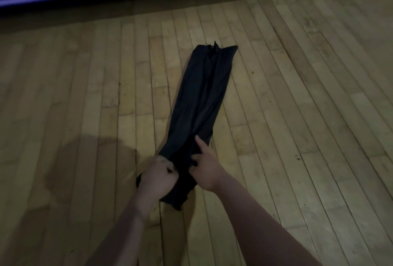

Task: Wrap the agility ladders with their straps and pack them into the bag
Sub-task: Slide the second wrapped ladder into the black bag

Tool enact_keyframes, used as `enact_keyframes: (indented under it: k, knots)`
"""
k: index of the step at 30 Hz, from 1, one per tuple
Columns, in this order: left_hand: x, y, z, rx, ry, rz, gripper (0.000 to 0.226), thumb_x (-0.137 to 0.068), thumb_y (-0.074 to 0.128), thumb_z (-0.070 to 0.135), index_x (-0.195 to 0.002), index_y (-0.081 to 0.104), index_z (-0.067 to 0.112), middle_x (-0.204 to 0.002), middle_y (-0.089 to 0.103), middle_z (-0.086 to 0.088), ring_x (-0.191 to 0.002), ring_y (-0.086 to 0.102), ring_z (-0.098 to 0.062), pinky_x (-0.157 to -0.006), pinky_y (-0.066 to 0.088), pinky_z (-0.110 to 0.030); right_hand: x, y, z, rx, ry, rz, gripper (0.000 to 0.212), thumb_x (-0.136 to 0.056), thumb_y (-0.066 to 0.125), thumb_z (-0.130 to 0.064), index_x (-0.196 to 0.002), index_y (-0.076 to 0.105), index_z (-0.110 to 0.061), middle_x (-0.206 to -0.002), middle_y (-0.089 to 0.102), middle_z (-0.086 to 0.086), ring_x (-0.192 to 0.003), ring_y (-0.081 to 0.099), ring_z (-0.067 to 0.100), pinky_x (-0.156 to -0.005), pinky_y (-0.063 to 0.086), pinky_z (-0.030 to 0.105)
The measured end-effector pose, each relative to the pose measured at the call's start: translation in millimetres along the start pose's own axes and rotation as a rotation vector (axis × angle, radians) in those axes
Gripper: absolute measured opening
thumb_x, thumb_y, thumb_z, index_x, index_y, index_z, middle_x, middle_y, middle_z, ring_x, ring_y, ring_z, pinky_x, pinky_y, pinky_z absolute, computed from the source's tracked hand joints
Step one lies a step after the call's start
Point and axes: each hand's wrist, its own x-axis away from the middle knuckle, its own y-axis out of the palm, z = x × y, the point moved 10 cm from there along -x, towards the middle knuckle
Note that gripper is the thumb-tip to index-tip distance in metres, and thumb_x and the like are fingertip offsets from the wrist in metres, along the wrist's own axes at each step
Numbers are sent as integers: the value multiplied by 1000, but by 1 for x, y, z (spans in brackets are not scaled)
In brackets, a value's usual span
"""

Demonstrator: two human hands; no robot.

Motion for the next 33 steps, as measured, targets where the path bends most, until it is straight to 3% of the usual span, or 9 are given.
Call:
enact_keyframes:
  k: [3, 6, 10, 15, 18, 20, 25, 30, 33]
  knots:
    - [-8, -41, -15, 246, -244, 350, 23, -84, 61, 34, -96, 56, 15, -105, 56, -12, -92, 57, -30, -74, 50, -37, 2, 15, 12, -133, 69, -58, 42, -97, 46, -10, -138, 40, 0, -154, 22, 8, -146, 4, 16, -118, 16, 28]
    - [-22, -13, -11, 284, -317, 192, 86, -80, 61, 60, -144, 28, 13, -134, 48, -13, -109, 53, -29, -82, 50, -34, 2, 18, 20, -294, 135, -17, 40, -91, 51, -8, -132, 49, -8, -142, 26, -9, -134, 28, 11, -109, 34, 29]
    - [-13, 29, 2, -114, -240, 45, 65, -92, 50, 26, -146, 15, 17, -142, 34, -15, -119, 44, -30, -93, 48, -42, 9, 9, 41, -440, 245, 90, 22, -84, 41, 7, -99, 48, -8, -92, 52, 5, -77, 49, 12, -58, 42, 21]
    - [14, 71, -5, -215, -298, -151, 86, -86, 62, 18, -148, 3, 20, -143, 32, -12, -118, 46, -25, -93, 42, -26, 32, -1, 105, -590, 508, 229, 34, -95, 45, -27, -121, 45, -6, -112, 57, 11, -93, 56, 21, -70, 46, 29]
    - [50, 101, -20, -367, -432, -382, 70, -82, 68, 19, -139, 28, 17, -123, 53, -7, -104, 56, -19, -87, 52, -31, 35, -12, 105, 157, 546, 154, 65, -89, 32, -66, -113, 61, -12, -112, 59, 9, -99, 58, 27, -78, 45, 33]
    - [57, 104, -22, -393, -418, -555, 51, -74, 74, 30, -119, 54, 15, -104, 62, -2, -89, 61, -15, -78, 55, -28, 30, -29, 90, 498, 471, 230, 63, -90, 33, -64, -106, 64, -12, -112, 51, 9, -102, 53, 28, -80, 42, 35]
    - [1, 34, 35, 204, -306, -183, 67, -88, 55, 43, -141, 36, 6, -138, 48, -10, -113, 52, -25, -91, 45, -31, 12, -61, 93, -75, 449, 454, 53, -87, 59, -34, -126, 43, -1, -126, 47, 18, -111, 52, 35, -95, 45, 42]
    - [-5, 50, 46, 430, -480, -149, 92, -79, 56, 66, -144, 34, 6, -138, 48, -11, -117, 52, -29, -96, 45, -36, 0, -51, 103, -471, 543, 431, 79, -80, 57, -61, -127, 50, 2, -117, 59, 12, -107, 58, 31, -92, 49, 36]
    - [-14, 62, 51, 491, -421, -87, 72, -83, 57, 55, -137, 39, 10, -132, 49, -6, -111, 53, -26, -86, 44, -31, 1, -37, 103, -551, 544, 449, 95, -67, 53, -76, -130, 51, -5, -122, 58, 13, -105, 59, 29, -94, 50, 43]
